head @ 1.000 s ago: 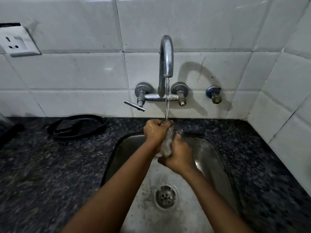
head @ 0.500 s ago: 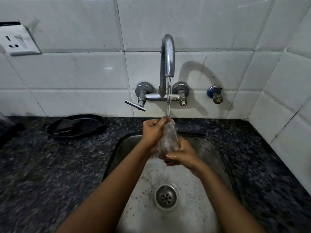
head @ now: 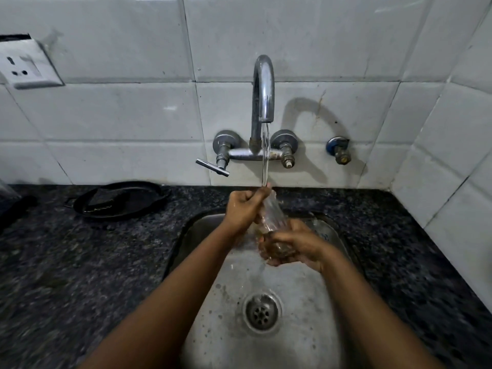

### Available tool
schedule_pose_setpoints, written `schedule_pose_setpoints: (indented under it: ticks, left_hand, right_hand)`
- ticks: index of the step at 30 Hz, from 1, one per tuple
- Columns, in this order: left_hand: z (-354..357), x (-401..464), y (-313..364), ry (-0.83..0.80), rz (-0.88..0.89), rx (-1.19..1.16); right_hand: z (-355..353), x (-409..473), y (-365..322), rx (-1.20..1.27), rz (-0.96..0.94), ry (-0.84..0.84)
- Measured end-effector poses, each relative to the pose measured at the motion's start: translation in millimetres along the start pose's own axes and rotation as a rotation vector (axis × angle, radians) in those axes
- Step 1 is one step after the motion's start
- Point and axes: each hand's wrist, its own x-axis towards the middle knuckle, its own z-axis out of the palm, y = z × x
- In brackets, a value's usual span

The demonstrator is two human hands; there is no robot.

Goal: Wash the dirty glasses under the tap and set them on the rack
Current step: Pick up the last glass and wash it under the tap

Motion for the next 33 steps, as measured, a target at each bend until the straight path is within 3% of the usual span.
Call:
schedule_pose_setpoints:
  ticks: [3,5,8,9,11,13,15,17,19,20,24,26,28,30,33]
  left_hand:
    - [-4.4,1.7,12.0,-0.204,-0.024,0.140]
    - [-9.1,1.9,26.6,-0.468,0.029,0.310]
    - [-10.5,-0.2,38.4,-0.940,0.007,0.808]
    - [-9.0,-1.2,38.2,-0.993,0.020,1.078]
    - [-2.4,-4.4,32.9,-0.926,0.204,1.586]
    - [2.6,-5.5,27.4,-0.805,0.364,1.736]
    - [-1.7,-3.0,29.4,-0.777,0.329,1.464]
    - [-10.5,-2.6,35.6,-0.816,0.050,0.760]
    - [-19.0,-0.3,38.0,-0.637,-0.125,0.111]
    - [-20.4,2.6,35.9,-0.542,-0.173,-0.034]
    - [-10.6,2.7,30.5,-0.353,-0.177,-0.109]
    - [3.4,1.9,31.1,-0.142,-0.136,-0.049]
    - [16.5,3.5,25.8,0.140,-0.056,0.171]
    - [20.6,1.6,21.5,0.279,0.031,0.231]
    - [10.3,1.8,12.6,0.231,0.102,0.086]
  right_hand:
    - [1.4,11.1,-3.6,-0.440,-0.170,0.194]
    - [0.7,18.2,-7.7,-0.630,-0.255,0.356]
    - [-6.1,19.4,-18.9,-0.810,-0.466,0.377]
    - [-8.6,21.4,-20.1,-1.010,-0.519,0.329]
    - [-12.4,25.9,-21.7,-1.260,-0.592,0.270]
    - [-13.8,27.5,-26.5,-1.285,-0.626,0.291]
    - [-14.1,24.7,-29.7,-1.213,-0.639,0.336]
    - [-11.4,19.9,-30.6,-1.053,-0.612,0.408]
    - [-7.7,20.5,-28.4,-0.952,-0.578,0.506]
    - [-5.7,21.9,-28.8,-0.961,-0.548,0.555]
    - [2.0,20.5,-32.2,-1.145,-0.302,0.675]
    - [11.8,16.8,-29.5,-1.282,-0.271,0.716]
    - [27.3,12.4,-23.3,-1.366,-0.319,0.683]
    - [36.2,9.6,-17.2,-1.239,-0.359,0.612]
    - [25.9,9.2,-11.6,-0.634,-0.344,0.362]
